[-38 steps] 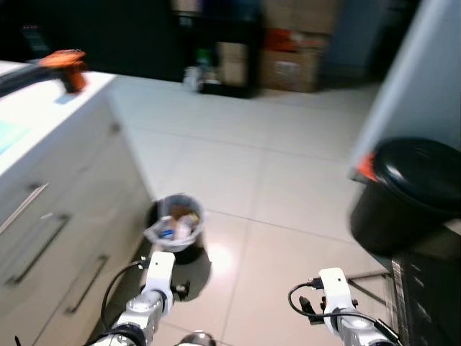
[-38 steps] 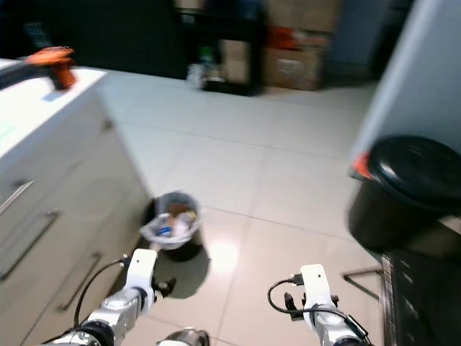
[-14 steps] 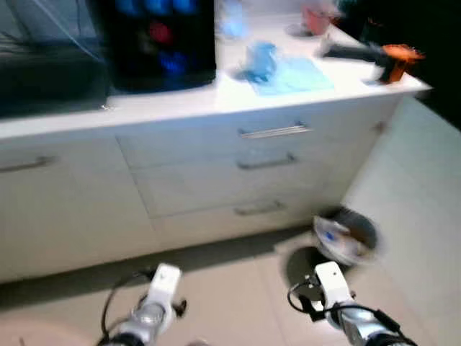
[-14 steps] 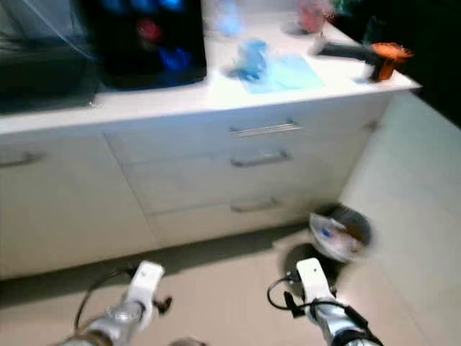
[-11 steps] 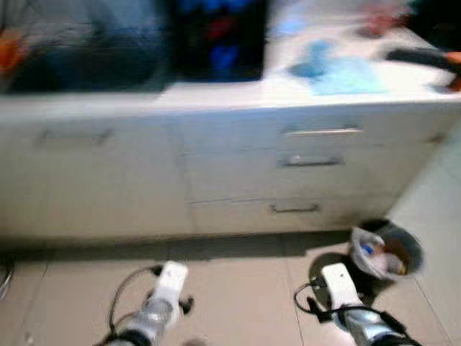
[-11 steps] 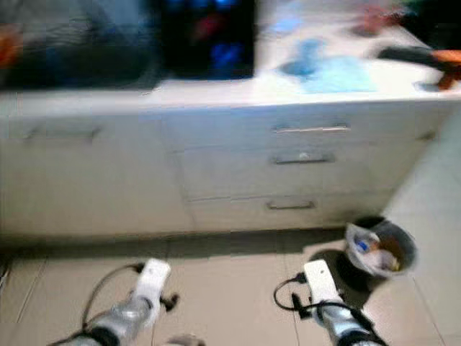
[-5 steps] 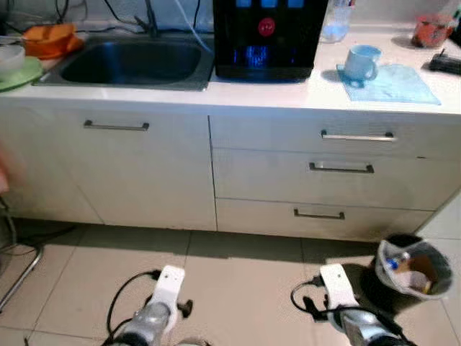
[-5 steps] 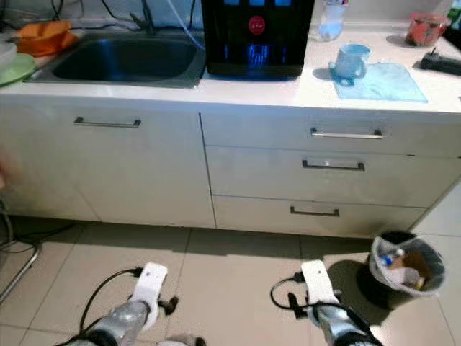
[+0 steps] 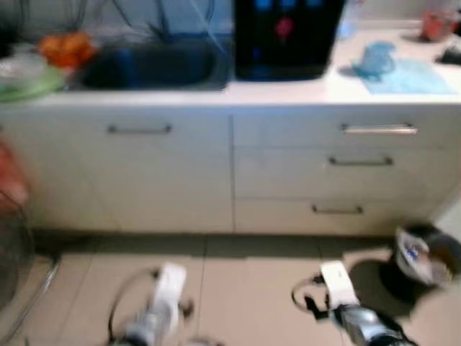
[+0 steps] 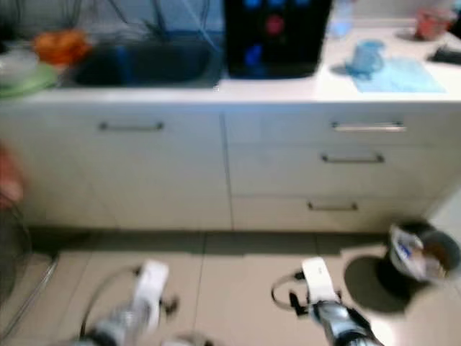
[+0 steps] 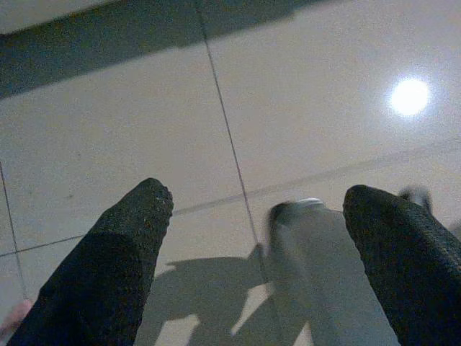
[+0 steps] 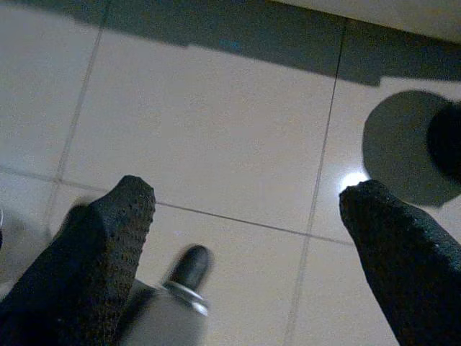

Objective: Kitchen organization

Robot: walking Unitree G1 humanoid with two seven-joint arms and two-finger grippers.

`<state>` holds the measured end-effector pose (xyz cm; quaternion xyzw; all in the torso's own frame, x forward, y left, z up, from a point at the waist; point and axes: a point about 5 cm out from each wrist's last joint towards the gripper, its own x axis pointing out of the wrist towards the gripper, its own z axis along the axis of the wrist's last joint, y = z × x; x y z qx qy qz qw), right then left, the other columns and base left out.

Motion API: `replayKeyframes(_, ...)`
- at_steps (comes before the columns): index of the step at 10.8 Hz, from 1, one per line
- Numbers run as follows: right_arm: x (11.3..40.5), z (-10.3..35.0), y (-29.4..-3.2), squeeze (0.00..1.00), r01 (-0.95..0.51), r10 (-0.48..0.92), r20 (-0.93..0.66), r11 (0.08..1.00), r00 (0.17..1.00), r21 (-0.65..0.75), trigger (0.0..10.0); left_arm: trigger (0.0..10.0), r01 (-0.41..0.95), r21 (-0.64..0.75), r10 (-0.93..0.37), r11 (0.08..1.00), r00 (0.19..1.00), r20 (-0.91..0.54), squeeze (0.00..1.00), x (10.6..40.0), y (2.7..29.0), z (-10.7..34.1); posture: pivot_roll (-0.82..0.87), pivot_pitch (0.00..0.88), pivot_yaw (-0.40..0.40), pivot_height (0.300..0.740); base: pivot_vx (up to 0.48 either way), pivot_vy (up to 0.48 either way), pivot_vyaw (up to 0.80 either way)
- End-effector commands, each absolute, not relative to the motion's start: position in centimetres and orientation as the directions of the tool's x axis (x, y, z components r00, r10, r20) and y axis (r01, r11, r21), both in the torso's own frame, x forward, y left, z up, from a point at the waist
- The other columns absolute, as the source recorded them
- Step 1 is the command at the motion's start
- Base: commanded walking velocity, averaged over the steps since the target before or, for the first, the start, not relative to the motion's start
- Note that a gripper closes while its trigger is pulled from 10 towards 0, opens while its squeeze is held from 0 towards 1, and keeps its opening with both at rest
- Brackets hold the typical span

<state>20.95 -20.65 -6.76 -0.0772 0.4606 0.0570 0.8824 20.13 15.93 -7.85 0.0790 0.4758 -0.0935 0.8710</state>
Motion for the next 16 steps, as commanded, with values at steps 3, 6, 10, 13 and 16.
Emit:
replayKeyframes(3,21.37,-6.6,-20.14,0.0,-0.178,0.045,-0.815,0.981,0.578,-0.072,10.0,10.0,0.241,0.086,-0.065,0.967,0.555,-0.829,0.0,21.19,16.78,-7.22,0.13,0.0,0.042,0.74,0.0,0.472,0.0)
replayKeyframes(6,21.35,-6.61,-20.16,0.0,-0.176,0.044,-0.815,0.982,0.578,-0.072,10.0,10.0,0.248,0.076,-0.081,0.966,0.566,-0.821,0.0,21.29,16.67,-7.14,0.13,0.0,0.044,0.74,0.0,0.156,0.0)
replayKeyframes(10,21.3,-6.61,-20.26,0.0,-0.184,0.044,-0.816,0.98,0.576,-0.077,10.0,10.0,0.248,0.087,-0.074,0.965,0.574,-0.816,0.0,21.31,16.61,-7.13,0.12,0.0,0.041,0.74,0.217,0.0,0.0)
replayKeyframes(13,21.3,-6.59,-20.37,0.0,-0.216,0.049,-0.819,0.972,0.571,-0.092,10.0,10.0,0.257,0.08,-0.083,0.963,0.564,-0.821,0.0,21.19,16.46,-7.21,0.12,0.0,0.036,0.74,0.48,0.0,0.0)
replayKeyframes(16,21.26,-6.61,-20.41,0.0,-0.211,0.048,-0.819,0.973,0.571,-0.09,10.0,10.0,0.266,0.081,-0.086,0.961,0.562,-0.823,0.0,21.18,16.42,-7.22,0.12,0.0,0.036,0.74,0.48,0.0,0.0)
